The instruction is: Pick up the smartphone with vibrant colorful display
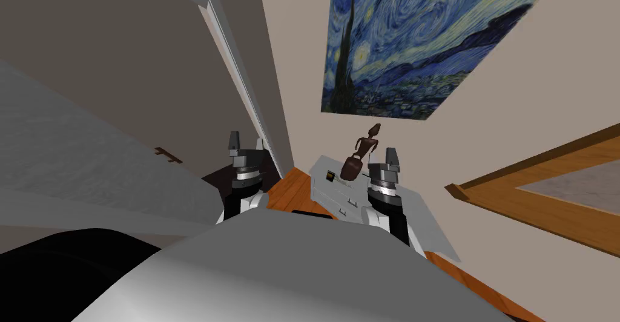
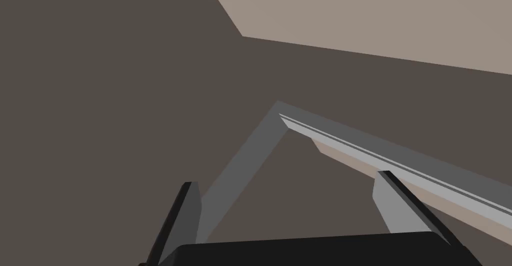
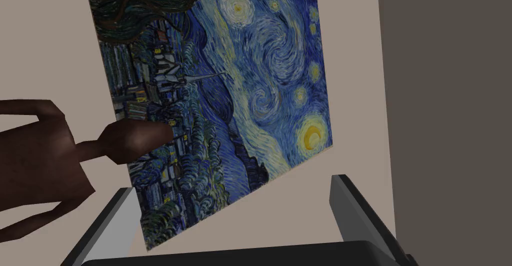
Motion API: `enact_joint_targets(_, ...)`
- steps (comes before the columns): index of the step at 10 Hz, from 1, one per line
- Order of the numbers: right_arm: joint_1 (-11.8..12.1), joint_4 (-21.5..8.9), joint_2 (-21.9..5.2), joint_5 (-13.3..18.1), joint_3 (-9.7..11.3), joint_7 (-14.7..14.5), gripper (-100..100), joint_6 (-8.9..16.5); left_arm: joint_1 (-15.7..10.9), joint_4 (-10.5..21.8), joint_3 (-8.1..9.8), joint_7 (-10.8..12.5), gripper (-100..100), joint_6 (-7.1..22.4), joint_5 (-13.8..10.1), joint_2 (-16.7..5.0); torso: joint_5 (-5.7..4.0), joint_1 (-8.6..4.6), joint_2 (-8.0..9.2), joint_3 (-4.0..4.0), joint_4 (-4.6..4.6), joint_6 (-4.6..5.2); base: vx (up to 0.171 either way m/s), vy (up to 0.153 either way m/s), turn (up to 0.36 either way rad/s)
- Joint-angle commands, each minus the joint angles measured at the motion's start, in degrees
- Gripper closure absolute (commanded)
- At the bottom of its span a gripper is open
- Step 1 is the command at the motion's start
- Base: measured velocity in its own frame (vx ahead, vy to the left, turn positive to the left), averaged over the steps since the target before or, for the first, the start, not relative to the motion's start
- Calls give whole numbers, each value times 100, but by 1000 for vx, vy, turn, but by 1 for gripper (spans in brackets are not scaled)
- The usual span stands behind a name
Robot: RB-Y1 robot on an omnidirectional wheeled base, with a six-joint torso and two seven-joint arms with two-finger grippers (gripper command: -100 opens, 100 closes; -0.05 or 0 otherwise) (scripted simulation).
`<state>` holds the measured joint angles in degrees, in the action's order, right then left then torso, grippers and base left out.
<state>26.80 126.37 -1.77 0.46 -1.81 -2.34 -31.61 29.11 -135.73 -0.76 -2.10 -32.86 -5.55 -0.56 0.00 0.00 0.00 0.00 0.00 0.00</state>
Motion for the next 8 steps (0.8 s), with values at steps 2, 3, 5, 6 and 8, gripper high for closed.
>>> enact_joint_targets(2,-195,-198,-268,66,-26,212,-100,306,0,0,1,0,0,0,0,0,-2,-10,7,4,1,3,-38,-32,-181)
enact_joint_targets(3,-292,-299,-342,96,-40,314,-100,457,0,0,0,0,0,0,0,0,-4,-16,14,8,3,2,-47,-46,-177)
enact_joint_targets(5,-406,-421,-408,131,-57,431,-100,637,0,0,1,0,0,0,0,0,-5,-19,17,9,3,2,-42,-33,-141)
enact_joint_targets(6,-538,-563,-465,169,-77,563,-100,843,-1,0,0,0,0,0,0,0,-3,-11,15,9,4,-1,-38,-30,-140)
enact_joint_targets(8,-685,-723,-513,209,-101,708,-100,1075,0,0,0,0,0,0,0,0,-3,-8,11,7,3,-1,-27,-21,-145)
